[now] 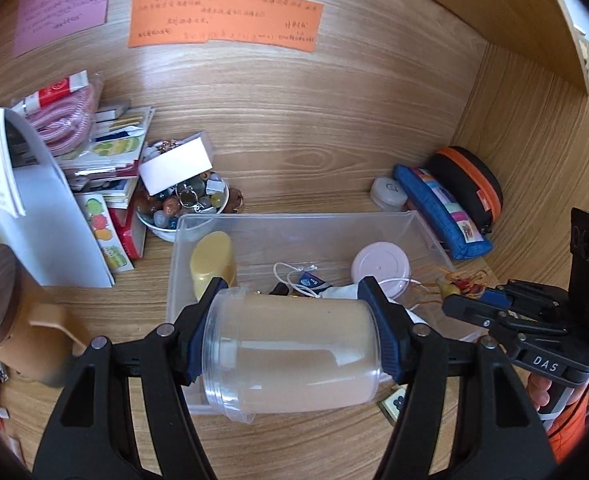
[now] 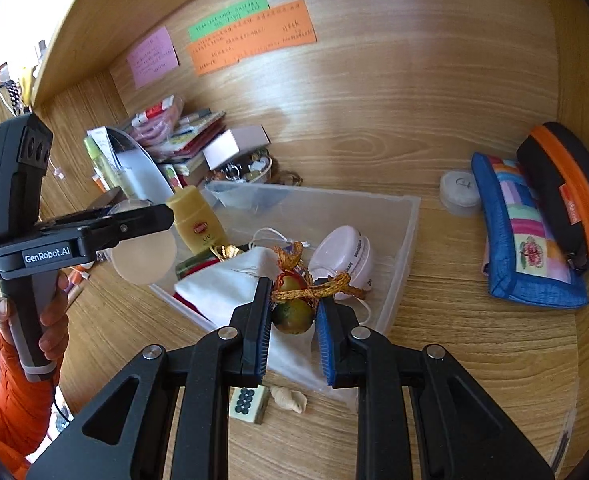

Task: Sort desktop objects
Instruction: 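Carry the cup and gourd charm into the clear box and release both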

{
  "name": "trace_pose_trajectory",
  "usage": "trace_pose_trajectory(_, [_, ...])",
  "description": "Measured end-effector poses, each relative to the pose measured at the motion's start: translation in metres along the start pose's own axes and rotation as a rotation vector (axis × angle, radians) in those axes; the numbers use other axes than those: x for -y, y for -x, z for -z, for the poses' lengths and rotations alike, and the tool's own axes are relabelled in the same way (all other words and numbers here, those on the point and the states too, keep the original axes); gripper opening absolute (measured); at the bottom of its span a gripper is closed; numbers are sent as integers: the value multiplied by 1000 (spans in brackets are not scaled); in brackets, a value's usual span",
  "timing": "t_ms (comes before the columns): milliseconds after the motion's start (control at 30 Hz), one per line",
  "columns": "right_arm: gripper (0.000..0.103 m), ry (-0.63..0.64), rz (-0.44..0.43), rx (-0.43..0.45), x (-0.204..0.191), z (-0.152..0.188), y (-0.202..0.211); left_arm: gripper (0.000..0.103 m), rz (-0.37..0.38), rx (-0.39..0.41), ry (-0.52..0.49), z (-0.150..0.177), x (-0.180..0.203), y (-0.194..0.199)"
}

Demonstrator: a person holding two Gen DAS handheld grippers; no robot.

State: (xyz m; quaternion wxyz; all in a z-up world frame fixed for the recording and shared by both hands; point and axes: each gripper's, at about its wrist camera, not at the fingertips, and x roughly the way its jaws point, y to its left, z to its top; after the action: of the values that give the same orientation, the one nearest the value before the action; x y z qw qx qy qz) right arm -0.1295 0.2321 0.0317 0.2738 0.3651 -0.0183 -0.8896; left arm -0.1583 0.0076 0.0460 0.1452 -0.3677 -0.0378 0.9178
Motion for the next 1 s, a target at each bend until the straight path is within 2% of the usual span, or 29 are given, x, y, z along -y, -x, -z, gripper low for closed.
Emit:
trace_pose_trajectory(167, [19,2,0,-30,2,2,-18,66,8,-27,6,4,0,-15])
trace_pose_trajectory(233, [19,8,5,-43,0,4,-24,66,-11,-32,0,6,1,-21])
trace_pose_trajectory(333, [19,37,36,-54,-4,6,-29,66,-11,-54,-6,8,2,-31])
trace_pose_trajectory(667, [22,103,110,-75,-15,3,-41,66,-63,-52,-79,8,17,-39])
trace_pose_trajectory(833, [22,97,90,-92,-14,2,-38,69,-72,-79,-81,10,19,-47])
trace_pose_trajectory(900, [24,85,77,-96,-13,3,-36,71,-81,-89,-81,12,19,-48])
trace_pose_trajectory(1000, [34,57,48,-83,-11,4,-27,72,-79,-96,-73,14,17,-48])
